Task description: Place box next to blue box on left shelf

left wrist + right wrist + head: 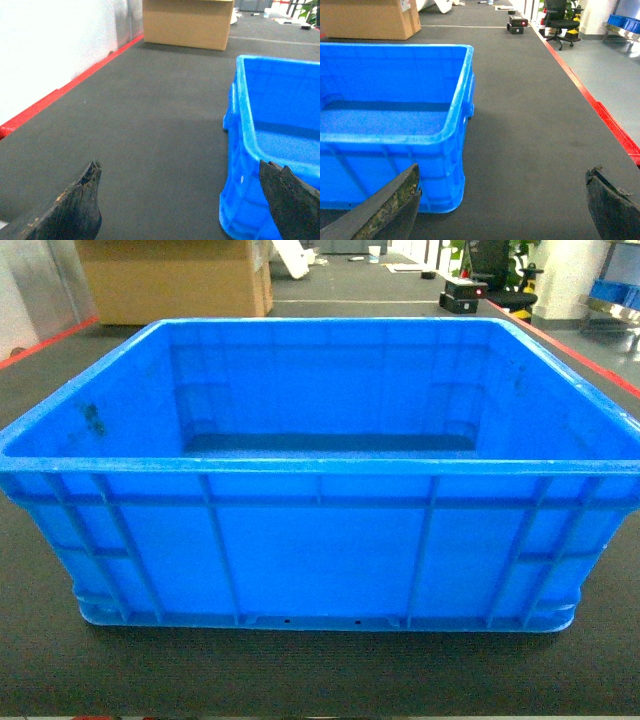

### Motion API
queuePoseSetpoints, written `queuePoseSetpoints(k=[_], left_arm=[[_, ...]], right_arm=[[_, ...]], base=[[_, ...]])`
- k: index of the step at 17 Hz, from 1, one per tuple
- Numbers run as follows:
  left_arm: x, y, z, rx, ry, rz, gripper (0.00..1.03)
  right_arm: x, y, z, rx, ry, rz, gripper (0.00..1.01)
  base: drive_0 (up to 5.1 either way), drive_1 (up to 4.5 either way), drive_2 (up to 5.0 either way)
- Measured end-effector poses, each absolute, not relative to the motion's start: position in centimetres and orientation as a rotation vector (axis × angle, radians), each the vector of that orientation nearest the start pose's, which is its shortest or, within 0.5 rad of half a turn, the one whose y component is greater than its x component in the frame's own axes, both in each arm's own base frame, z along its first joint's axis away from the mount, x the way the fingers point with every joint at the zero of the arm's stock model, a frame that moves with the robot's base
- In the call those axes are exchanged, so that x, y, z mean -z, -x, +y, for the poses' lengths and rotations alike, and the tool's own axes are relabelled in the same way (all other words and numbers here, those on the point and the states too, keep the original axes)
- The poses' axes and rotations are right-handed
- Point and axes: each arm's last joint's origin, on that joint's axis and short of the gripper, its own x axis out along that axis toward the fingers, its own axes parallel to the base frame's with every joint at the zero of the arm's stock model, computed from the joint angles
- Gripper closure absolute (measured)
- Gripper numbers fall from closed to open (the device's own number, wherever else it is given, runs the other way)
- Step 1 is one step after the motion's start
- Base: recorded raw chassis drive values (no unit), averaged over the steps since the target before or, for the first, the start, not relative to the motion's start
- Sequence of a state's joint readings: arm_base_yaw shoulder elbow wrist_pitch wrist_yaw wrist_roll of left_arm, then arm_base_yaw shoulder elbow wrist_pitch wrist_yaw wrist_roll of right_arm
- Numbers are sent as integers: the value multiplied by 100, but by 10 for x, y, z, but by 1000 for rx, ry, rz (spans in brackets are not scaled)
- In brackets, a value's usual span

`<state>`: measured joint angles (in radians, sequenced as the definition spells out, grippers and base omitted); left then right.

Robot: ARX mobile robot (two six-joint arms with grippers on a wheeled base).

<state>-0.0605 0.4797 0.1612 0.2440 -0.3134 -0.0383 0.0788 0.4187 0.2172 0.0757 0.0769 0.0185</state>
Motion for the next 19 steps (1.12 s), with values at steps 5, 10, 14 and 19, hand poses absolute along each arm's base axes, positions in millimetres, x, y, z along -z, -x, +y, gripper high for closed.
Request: queuePoseSetpoints(k=[5,10,14,19], left_arm=[[-236,-193,-1,-197,5,23,5],[-242,-270,-18,-90,21,192,5],[-219,-330,-24,-67,32,384,5],[-197,-339,-24,-69,-13,487,5]], right_arm=[[-239,-191,13,0,-29,212,3],[-242,-282,38,-48,-57,406,3],[-219,-343,60,-49,-92,540,3],[-196,-359,66,-14,-82,606,3]], base=[[0,0,0],[0,0,0],[0,0,0],[0,0,0]])
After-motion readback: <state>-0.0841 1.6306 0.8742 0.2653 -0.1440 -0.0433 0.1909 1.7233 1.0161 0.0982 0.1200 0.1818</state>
